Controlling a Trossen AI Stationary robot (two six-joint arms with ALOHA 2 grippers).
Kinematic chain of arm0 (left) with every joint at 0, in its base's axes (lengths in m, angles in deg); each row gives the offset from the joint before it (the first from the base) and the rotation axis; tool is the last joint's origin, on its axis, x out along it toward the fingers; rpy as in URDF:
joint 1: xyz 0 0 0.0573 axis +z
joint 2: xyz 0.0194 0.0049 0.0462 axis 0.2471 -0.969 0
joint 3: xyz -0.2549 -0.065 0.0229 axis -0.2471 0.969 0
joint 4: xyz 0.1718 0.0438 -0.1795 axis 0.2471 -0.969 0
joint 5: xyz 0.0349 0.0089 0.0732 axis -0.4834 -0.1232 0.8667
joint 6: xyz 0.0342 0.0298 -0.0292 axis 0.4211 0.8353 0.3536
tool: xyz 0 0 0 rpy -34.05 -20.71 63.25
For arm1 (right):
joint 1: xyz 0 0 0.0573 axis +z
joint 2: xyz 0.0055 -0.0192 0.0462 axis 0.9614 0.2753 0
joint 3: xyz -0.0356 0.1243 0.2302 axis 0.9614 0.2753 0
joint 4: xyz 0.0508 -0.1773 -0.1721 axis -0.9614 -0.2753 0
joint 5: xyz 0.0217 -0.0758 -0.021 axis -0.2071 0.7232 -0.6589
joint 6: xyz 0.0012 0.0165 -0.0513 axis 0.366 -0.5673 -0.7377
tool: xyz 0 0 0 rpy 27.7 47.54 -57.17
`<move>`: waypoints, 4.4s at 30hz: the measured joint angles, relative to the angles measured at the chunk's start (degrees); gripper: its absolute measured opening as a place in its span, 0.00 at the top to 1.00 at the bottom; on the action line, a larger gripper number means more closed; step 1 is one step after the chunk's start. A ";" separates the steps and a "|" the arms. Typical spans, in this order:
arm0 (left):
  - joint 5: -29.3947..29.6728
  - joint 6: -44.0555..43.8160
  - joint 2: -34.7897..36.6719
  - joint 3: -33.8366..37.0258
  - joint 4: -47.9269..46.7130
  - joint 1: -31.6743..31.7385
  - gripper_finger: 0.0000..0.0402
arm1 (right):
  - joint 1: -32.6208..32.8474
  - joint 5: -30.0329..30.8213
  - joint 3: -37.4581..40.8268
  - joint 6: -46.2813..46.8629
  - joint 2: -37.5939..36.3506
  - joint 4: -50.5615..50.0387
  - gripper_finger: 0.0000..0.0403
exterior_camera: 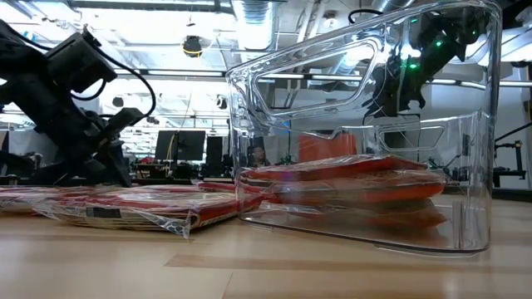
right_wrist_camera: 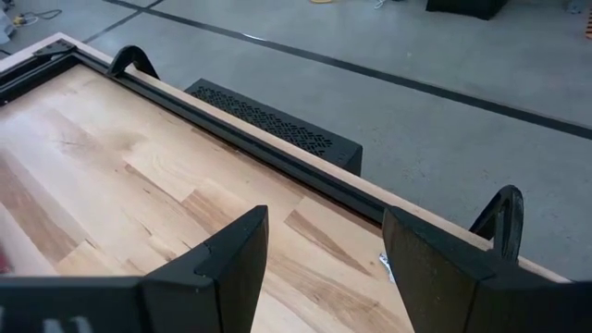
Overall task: Sort popcorn bags into baskets
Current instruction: Put the red popcorn packet into the transparent bin
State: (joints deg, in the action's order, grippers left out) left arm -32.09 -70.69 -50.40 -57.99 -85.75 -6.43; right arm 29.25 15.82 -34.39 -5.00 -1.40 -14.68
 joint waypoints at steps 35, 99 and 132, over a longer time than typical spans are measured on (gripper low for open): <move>23.28 2.29 2.39 -42.34 -19.47 -10.41 1.00 | 0.00 -0.04 0.00 -0.10 0.00 -0.22 0.41; 75.61 -5.55 -70.84 -96.48 27.34 -38.15 1.00 | 0.05 -0.15 0.00 -6.74 0.02 -5.82 0.41; 68.28 -26.65 -71.38 -96.50 8.82 -34.86 1.00 | 0.04 -0.07 0.00 -10.59 0.02 -4.33 0.41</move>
State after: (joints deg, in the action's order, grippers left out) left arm 36.19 -97.34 -121.78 -154.49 -76.94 -41.29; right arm 29.29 15.75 -34.39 -15.59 -1.37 -19.00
